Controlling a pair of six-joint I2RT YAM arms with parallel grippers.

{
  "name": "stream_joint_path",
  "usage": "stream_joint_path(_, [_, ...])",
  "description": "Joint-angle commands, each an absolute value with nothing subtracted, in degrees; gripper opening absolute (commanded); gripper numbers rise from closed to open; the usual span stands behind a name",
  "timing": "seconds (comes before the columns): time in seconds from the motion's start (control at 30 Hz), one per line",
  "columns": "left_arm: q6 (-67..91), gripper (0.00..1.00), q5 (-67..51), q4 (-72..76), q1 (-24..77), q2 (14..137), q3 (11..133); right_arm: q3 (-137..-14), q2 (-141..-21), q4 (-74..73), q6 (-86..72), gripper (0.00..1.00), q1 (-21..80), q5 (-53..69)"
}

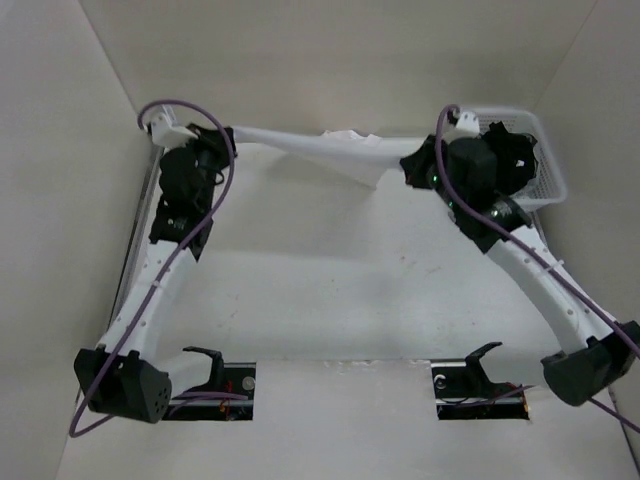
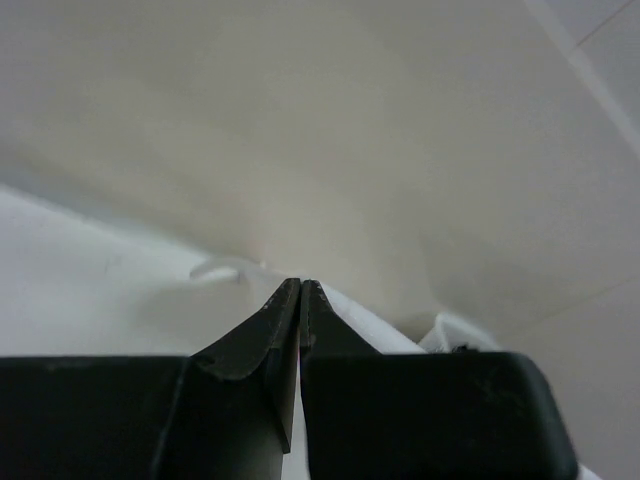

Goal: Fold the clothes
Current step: Flatten the tank top out, then fold the tank top

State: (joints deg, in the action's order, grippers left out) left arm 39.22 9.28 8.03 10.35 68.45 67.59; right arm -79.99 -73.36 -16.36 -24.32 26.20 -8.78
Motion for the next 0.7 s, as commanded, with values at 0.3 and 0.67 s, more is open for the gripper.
stream_joint_path(0.3, [37.8, 0.01, 28.0, -14.1, 26.0, 23.8, 29.9, -36.0, -39.9, -20.2, -46.4, 0.01, 58.0, -20.7])
stream_joint_path(0.67, [44.6, 0.02, 28.6, -16.1, 28.9, 25.4, 27.1, -32.0, -37.5, -27.3, -57.6, 0.02, 70.0, -28.7])
